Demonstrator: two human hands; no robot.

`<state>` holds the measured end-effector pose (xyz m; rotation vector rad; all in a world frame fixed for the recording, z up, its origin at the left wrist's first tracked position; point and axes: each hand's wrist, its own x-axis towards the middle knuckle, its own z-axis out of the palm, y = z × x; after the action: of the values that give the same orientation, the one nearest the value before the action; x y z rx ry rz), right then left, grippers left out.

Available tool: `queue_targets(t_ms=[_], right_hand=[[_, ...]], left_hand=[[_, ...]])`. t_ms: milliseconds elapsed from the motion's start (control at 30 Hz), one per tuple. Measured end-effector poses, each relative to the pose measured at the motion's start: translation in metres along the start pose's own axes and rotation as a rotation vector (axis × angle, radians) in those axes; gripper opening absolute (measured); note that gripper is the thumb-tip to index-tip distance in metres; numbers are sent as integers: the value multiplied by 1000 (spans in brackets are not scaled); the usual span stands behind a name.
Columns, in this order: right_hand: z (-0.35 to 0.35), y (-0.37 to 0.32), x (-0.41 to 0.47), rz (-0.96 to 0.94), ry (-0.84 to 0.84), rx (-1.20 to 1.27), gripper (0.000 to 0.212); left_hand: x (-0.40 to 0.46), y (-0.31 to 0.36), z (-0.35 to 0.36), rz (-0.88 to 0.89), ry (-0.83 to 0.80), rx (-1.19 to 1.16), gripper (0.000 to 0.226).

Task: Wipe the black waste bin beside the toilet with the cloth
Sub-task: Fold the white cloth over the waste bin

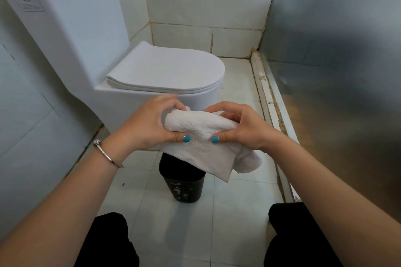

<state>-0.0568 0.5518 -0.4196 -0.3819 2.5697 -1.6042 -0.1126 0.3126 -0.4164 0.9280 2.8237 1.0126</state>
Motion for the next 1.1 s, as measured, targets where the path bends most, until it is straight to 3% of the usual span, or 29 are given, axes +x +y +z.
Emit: queue_targets(t_ms=[200, 367, 533, 733, 767, 900, 1067, 1100], right_hand=[[-4, -1, -2, -10, -66, 121, 55], [-6, -2, -5, -9, -126, 97, 66], [-4, -2, -9, 20, -157, 50, 91], [-3, -2, -11, 30, -144, 11, 109], [-4, -2, -10, 36, -132, 10, 108], [-4, 2, -5, 137, -109, 143, 75], [10, -10, -10, 88, -299, 281, 63], [14, -12, -11, 57, -314, 284, 69]], left_hand=[[-1, 4, -2, 36, -96, -530, 45], [-1, 11, -4, 32, -31, -588, 47], [0, 14, -5, -41, 7, -593, 44], [-1, 16, 1, 1, -47, -640, 45], [-1, 16, 0, 18, -62, -655, 46], [-4, 22, -2, 96, -116, -732, 40], [-4, 28, 2, 133, -156, -766, 40], [-4, 28, 3, 142, -160, -764, 40]])
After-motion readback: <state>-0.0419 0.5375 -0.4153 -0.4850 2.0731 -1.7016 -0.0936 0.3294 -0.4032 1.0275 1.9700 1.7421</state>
